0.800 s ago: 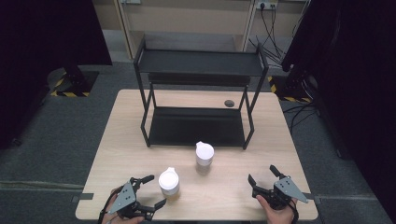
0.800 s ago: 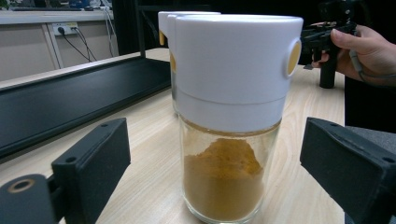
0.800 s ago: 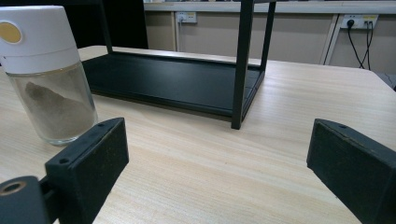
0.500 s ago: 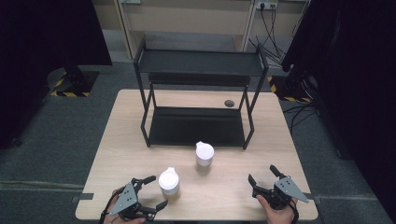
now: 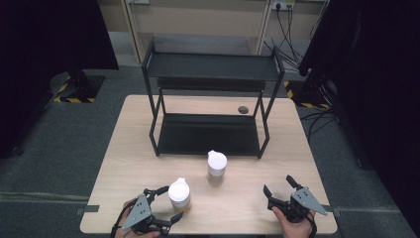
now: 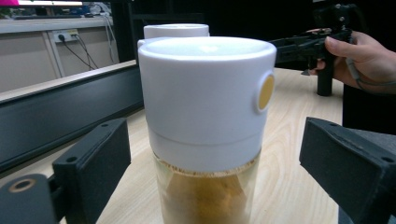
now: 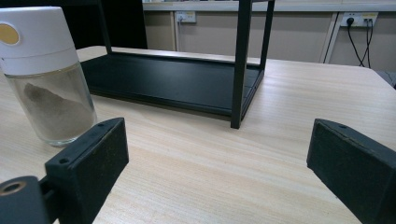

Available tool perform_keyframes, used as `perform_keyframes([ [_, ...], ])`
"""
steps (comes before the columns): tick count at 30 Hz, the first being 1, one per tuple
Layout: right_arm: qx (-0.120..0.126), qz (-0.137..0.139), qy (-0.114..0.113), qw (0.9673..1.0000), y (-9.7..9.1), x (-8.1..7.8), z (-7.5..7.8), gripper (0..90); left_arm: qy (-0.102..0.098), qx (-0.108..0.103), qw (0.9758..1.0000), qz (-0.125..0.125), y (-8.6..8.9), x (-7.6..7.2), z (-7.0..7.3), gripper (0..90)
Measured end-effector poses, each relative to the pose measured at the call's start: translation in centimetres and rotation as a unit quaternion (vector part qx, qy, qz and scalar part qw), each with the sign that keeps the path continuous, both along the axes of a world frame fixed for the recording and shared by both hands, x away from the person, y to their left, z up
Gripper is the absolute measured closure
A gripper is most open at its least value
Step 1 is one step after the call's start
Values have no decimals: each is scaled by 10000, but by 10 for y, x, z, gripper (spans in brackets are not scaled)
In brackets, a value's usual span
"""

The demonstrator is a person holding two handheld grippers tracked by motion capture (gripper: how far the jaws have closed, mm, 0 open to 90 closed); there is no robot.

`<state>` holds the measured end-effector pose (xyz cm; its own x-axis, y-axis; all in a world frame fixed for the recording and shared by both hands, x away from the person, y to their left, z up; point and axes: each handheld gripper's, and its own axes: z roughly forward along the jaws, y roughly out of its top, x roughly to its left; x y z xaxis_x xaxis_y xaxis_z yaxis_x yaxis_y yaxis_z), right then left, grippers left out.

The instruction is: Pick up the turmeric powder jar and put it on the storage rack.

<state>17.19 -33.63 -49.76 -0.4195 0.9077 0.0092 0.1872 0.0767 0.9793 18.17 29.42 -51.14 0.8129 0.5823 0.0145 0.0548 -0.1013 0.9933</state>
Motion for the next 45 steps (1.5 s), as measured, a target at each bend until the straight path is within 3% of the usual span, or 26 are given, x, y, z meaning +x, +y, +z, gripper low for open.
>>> perform_keyframes([
  [8,-1,3,5,10000,0,0,0,56,49,-89,9999,116,-13,0,4,125],
  [13,6,8,11,10000,0,0,0,56,74,-124,9994,322,-21,-2,6,168],
  [25,4,14,11,10000,0,0,0,56,15,-40,9985,543,-32,-7,7,297],
  [35,31,23,11,10000,-1,1,0,58,36,40,9977,678,-37,-11,12,304],
  [45,10,35,9,10000,-1,1,0,63,-50,-60,9969,783,-39,-10,27,304],
])
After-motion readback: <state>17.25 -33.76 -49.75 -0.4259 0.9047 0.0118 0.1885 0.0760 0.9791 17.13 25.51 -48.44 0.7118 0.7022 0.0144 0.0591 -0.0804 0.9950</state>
